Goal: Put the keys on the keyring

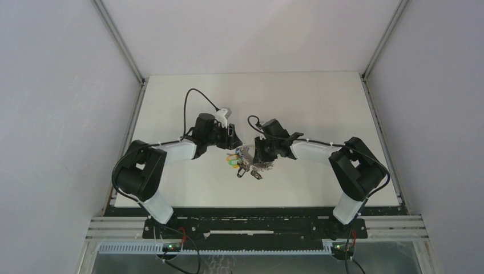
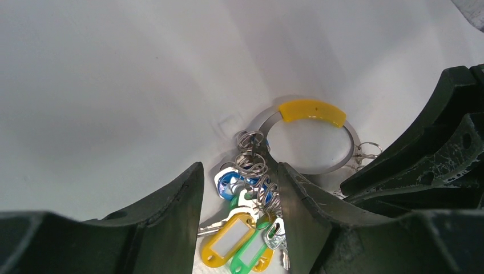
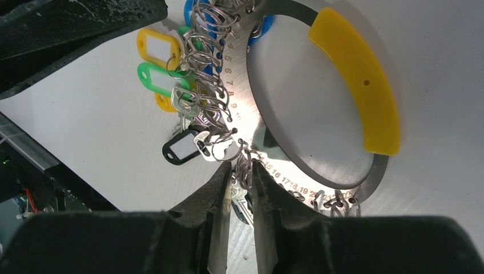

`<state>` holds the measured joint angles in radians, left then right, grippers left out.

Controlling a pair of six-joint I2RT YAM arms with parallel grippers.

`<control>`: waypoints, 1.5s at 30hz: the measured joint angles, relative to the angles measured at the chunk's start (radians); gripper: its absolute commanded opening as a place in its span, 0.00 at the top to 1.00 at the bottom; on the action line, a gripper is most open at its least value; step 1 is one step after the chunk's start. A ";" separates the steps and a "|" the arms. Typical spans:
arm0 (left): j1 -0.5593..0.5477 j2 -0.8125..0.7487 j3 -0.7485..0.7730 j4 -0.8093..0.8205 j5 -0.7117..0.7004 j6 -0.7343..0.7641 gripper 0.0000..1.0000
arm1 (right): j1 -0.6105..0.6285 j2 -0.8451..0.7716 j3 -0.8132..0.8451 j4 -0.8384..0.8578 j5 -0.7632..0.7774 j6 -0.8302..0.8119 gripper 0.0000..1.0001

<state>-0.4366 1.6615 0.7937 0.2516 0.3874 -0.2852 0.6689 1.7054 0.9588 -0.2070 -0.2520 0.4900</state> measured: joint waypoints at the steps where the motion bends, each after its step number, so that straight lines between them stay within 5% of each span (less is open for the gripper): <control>1: 0.000 0.003 0.000 0.000 0.002 0.000 0.45 | 0.000 0.003 0.001 -0.001 0.000 0.000 0.81; 11: 0.000 0.021 0.000 0.000 0.009 -0.001 0.45 | 0.000 0.056 0.030 -0.014 -0.013 0.000 0.82; 28: 0.000 0.020 0.000 0.000 0.010 -0.011 0.45 | 0.010 0.082 0.060 -0.047 -0.043 -0.028 1.00; 45: 0.001 -0.285 -0.342 0.245 0.056 -0.033 0.43 | 0.031 0.079 0.230 -0.233 -0.125 -0.501 1.00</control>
<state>-0.4355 1.3762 0.4515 0.4965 0.4435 -0.3180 0.6998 1.7847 1.1885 -0.4404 -0.3767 -0.0113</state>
